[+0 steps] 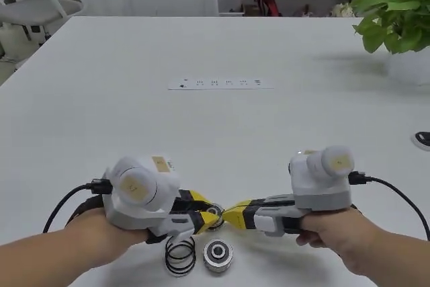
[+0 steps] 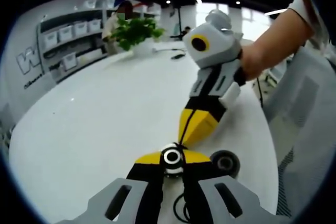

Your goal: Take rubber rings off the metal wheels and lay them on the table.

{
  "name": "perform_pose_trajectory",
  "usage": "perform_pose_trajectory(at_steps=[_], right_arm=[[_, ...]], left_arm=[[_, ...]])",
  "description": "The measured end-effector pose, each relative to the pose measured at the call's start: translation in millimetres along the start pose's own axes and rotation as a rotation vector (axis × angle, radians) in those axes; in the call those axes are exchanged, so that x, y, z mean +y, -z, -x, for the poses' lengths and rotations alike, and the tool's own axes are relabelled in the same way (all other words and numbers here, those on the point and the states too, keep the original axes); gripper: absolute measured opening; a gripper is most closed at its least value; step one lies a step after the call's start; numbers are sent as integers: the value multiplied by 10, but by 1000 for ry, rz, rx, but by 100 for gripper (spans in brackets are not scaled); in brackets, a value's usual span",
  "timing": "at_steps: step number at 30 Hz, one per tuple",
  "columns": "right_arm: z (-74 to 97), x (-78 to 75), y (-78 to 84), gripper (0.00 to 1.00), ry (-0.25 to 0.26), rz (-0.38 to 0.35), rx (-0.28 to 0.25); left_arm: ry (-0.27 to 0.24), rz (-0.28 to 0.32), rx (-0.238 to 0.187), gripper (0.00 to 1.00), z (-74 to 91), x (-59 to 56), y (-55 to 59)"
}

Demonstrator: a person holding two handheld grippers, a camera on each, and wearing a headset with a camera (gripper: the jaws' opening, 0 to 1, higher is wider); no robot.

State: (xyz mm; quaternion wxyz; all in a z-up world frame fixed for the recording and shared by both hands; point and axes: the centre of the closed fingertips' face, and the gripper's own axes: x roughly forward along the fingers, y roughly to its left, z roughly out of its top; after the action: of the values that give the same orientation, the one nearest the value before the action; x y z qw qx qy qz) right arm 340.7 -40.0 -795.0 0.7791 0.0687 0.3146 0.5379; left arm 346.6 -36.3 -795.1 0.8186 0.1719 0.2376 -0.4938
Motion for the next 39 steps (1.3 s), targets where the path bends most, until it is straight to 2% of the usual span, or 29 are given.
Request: perform_pose_trajectory(at_steps=[17,33,37,39], right_arm=[[1,68,-50,0,-41,-68,-38],[21,222,-124,0,-126,-107,-71],[30,178,-114,0,-117,-122,-71],[19,122,-100,0,-83,-102,-65]], left_arm=[[-2,-8,-5,12,5,-2,-2],[1,-7,-17,12,6,-4,-6],[-1,-3,-16,12,3,-3,-6],[-1,2,-16,13,2,-4,-7]])
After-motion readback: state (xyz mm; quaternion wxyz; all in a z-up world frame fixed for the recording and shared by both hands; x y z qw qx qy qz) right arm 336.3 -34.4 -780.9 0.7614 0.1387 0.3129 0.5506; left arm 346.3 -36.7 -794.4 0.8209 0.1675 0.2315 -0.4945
